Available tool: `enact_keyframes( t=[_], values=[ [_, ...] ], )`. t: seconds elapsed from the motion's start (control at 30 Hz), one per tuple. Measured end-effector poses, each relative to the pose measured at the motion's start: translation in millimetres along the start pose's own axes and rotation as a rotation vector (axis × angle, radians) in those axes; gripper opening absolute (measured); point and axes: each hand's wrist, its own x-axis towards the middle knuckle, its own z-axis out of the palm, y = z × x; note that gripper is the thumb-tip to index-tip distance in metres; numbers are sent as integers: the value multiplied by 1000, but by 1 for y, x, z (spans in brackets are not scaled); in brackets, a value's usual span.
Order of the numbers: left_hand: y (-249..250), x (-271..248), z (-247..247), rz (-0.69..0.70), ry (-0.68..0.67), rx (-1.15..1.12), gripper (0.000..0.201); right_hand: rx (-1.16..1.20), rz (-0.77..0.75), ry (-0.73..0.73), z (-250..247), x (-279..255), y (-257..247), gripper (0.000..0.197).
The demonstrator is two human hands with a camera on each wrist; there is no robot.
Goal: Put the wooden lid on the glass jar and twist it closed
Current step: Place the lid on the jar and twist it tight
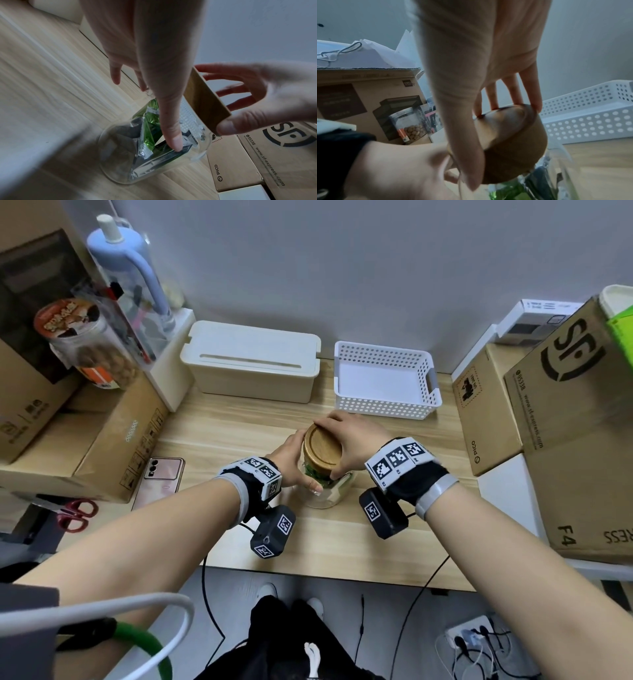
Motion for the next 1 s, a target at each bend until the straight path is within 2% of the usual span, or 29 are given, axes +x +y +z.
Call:
enact_keyframes(
  t=[0.17, 0.27, 0.33, 0.43, 0.57, 0.7, 0.83, 0.93, 1.0],
  values=[
    [0, 0, -1, -3, -8, -2, 122, -31, 148, 94, 9, -5, -14, 101],
    [2, -1, 0, 0, -9, -4, 121, -30, 196, 98, 14, -6, -16, 100],
    [4, -2, -1, 2, -3, 0, 121, 27, 155, 55, 12, -5, -10, 106],
    [5, -3, -1, 9, 8, 17, 125, 59, -19, -30, 7, -3, -3, 109],
    [6, -4, -1, -5, 9, 34, 128, 71, -64, 30, 13, -1, -2, 99],
    [7, -5, -1, -19, 11, 67, 130, 75, 19, 121, 20, -2, -7, 97],
    [8, -6, -1, -24, 11, 85, 128, 45, 194, 208, 29, -4, -23, 90],
    [9, -6, -1, -17, 10, 96, 128, 23, 262, 200, 32, -2, -28, 92],
    [10, -6, -1, -18, 7, 95, 127, 64, 217, 130, 27, 0, -21, 101]
  ],
)
